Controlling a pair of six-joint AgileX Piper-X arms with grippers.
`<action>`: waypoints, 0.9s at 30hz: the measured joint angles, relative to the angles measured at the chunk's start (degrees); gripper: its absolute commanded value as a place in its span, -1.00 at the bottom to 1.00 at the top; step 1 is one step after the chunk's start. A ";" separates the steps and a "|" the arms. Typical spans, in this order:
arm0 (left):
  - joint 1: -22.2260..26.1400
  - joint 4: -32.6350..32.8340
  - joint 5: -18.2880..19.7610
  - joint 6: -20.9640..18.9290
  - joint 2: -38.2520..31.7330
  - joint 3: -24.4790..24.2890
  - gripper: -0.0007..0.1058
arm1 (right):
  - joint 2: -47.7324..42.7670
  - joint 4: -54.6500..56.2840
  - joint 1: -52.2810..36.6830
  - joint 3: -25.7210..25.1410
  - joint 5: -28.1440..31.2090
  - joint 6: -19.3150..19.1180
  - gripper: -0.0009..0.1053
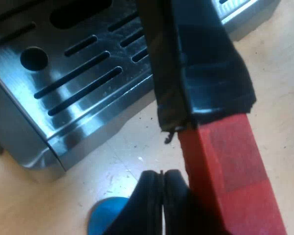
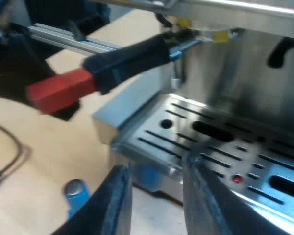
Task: Put the handle in the coffee machine
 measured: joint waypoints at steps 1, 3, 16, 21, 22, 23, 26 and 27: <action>0.00 0.00 0.11 -0.33 0.00 0.00 -0.98 | -0.18 0.00 0.43 0.00 -0.29 0.00 -0.43; -0.69 0.00 0.08 -1.52 0.00 0.00 -0.98 | -0.57 0.00 1.74 0.00 -0.75 0.00 -0.43; -7.05 -2.14 -2.22 -10.09 -0.77 0.51 -0.98 | -0.98 0.07 5.92 0.00 -0.56 0.00 -0.43; -9.64 -4.80 -2.22 -14.53 -0.77 1.07 -0.98 | -0.98 0.07 5.98 0.00 0.96 0.00 -0.43; -10.32 -5.48 -2.22 -15.03 -0.77 1.16 -0.98 | -0.98 0.07 5.98 0.00 1.29 0.00 -0.43; -10.71 -5.71 -2.22 -15.16 -0.77 1.22 -0.98 | -0.98 0.07 5.98 0.00 1.65 0.00 -0.43; -11.94 -7.29 -2.52 -15.30 -0.77 1.33 -0.98 | -0.98 0.07 5.98 0.00 2.72 0.00 -0.43; -12.04 -8.24 -2.52 -15.76 -0.77 1.42 -0.98 | -0.98 0.07 5.98 0.00 3.29 0.00 -0.43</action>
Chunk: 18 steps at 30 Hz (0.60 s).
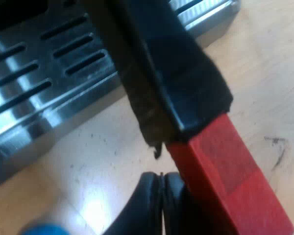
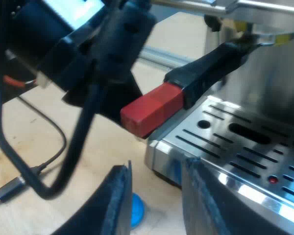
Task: Put the handle in the coffee machine
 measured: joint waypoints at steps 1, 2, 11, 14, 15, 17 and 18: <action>0.03 -0.74 0.00 -0.38 0.00 -0.03 -0.98 | 0.00 0.00 0.00 0.00 0.59 0.00 -0.43; 0.03 -1.03 0.13 -0.41 0.00 0.08 -0.98 | 0.00 0.00 0.00 0.00 1.02 0.00 -0.43; -0.04 -6.46 2.53 -3.84 0.00 0.84 -0.98 | 0.00 0.00 0.00 0.00 3.78 0.07 -0.43; -0.04 -6.45 2.53 -4.01 0.00 0.84 -0.98 | 0.00 0.00 0.00 0.00 3.78 0.54 -0.43; -0.04 -6.45 2.53 -3.97 0.00 0.84 -0.98 | 0.00 0.00 0.00 0.00 3.78 0.57 -0.43; -0.04 -6.45 2.53 -4.12 0.00 0.84 -0.98 | 0.00 0.00 0.00 0.00 3.78 1.33 -0.43; 0.10 -6.45 2.68 -4.12 0.00 0.84 -0.98 | 0.00 0.00 0.00 0.00 3.78 1.37 -0.43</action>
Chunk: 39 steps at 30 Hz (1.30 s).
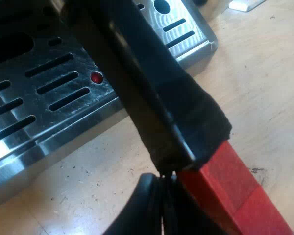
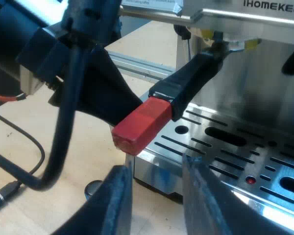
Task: Put the handle in the coffee machine
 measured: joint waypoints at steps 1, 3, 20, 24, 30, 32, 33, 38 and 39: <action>0.23 0.18 0.16 0.46 0.00 0.00 -0.98 | 0.00 0.00 0.00 0.00 0.00 -0.01 -0.43; 1.48 0.87 0.73 1.67 -0.57 0.00 -0.98 | 0.00 0.00 0.00 0.00 0.00 -0.01 -0.43; 16.23 19.64 -3.13 21.02 -15.25 -2.58 -0.98 | 0.00 7.71 -8.06 -7.25 -8.61 -0.01 0.05; 22.53 20.06 -3.18 21.00 -16.60 -6.61 -0.70 | 0.00 16.13 -10.95 -12.47 -11.41 -0.01 0.05; 27.83 19.96 -3.55 21.20 -16.60 -14.28 0.13 | 0.00 24.46 -18.27 -18.51 -17.06 0.03 0.05; 28.01 19.96 -3.51 21.21 -16.60 -16.44 0.13 | 0.00 26.43 -21.06 -20.49 -19.08 0.03 0.05; 27.99 19.79 -3.51 21.21 -16.60 -17.78 0.13 | 0.00 27.14 -23.45 -21.51 -19.71 0.03 0.05; 27.99 14.17 -3.51 21.38 -16.60 -21.18 0.13 | 0.00 30.76 -31.18 -25.92 -19.76 0.03 0.05; 27.99 12.78 -3.51 21.38 -16.60 -21.50 0.13 | -0.11 32.72 -34.45 -27.88 -19.76 -0.45 0.05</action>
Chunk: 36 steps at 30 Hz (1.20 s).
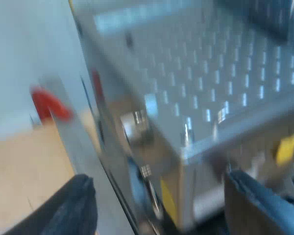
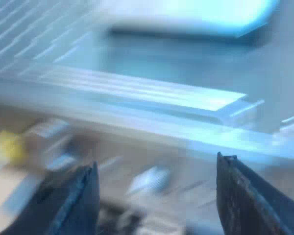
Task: Put the handle in the coffee machine
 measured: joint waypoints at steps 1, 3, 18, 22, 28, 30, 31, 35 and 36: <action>0.00 -1.69 0.00 0.00 -0.16 -0.14 0.13 | -0.01 2.01 -2.95 -1.70 0.00 -0.61 0.05; 0.00 -3.93 0.00 0.00 -0.14 -0.11 0.13 | -0.01 4.40 -6.34 -3.02 0.00 -1.49 0.05; 0.00 -1.07 -2.29 -3.77 -1.28 -0.11 0.13 | -10.94 18.22 -22.68 -0.84 -0.07 -2.61 0.05; 0.00 0.22 -2.40 -2.73 -2.87 -0.11 0.13 | -18.05 20.91 -23.55 4.99 1.58 -2.81 0.05; 0.00 4.57 -3.43 -1.25 -7.83 0.04 0.13 | -29.76 21.30 -23.55 14.60 3.07 -2.96 0.05; 0.00 5.97 -3.58 -0.41 -10.36 0.47 0.13 | -34.08 21.42 -23.55 16.52 3.07 -2.96 0.05; 0.00 6.98 -3.71 -0.32 -13.04 1.39 0.13 | -36.43 21.41 -23.55 17.47 3.07 -3.30 0.05; 0.00 8.21 -3.75 -0.09 -19.37 4.18 0.13 | -42.92 21.96 -23.55 19.28 3.07 -5.15 0.05; 0.00 8.95 -3.75 0.00 -21.98 5.37 0.13 | -45.71 23.51 -23.55 19.51 3.07 -5.76 0.05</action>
